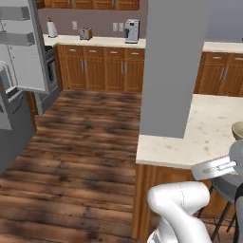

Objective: Retrieve the tangerine and orange from the fridge and place them into the bowl on the dining table.

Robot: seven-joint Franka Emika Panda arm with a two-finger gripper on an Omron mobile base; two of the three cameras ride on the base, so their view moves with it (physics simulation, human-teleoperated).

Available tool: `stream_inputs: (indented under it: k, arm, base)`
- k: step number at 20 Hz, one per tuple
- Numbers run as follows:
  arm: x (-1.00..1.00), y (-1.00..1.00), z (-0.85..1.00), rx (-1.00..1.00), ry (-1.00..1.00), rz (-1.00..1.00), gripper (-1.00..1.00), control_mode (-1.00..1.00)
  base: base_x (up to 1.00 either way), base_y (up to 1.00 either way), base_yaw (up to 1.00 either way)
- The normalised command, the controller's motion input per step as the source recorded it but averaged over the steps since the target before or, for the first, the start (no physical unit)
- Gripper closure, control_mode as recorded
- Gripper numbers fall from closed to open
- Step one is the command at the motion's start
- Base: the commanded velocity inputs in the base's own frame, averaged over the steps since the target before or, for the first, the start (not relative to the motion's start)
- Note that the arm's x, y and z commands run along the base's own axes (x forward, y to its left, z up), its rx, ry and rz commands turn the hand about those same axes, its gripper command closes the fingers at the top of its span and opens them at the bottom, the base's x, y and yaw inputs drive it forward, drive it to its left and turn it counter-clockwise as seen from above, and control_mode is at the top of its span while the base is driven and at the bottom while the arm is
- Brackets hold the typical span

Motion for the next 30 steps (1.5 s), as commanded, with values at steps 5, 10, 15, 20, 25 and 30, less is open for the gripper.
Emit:
stream_inputs:
  k: [5, 10, 15, 20, 25, 30]
  arm:
    - [0.0, 0.0, 0.0, 0.0, 0.0, 0.0, -1.0, 1.0]
    - [0.0, 0.0, 0.0, 0.0, 0.0, 0.0, -1.0, 1.0]
    - [0.0, 0.0, 0.0, 0.0, 0.0, 0.0, -1.0, 1.0]
    - [0.0, 0.0, 0.0, 0.0, 0.0, 0.0, -1.0, 1.0]
    - [0.0, 0.0, 0.0, 0.0, 0.0, 0.0, -1.0, 1.0]
    - [0.0, 0.0, 0.0, 0.0, 0.0, 0.0, -1.0, 1.0]
  base:
    - [-0.01, 0.48, 0.59]
    - [0.21, 0.44, 0.31]
    - [0.34, 0.43, 0.07]
    - [0.31, 0.95, 0.02]
    - [0.34, 0.97, 0.0]
    - [0.58, 0.24, -0.03]
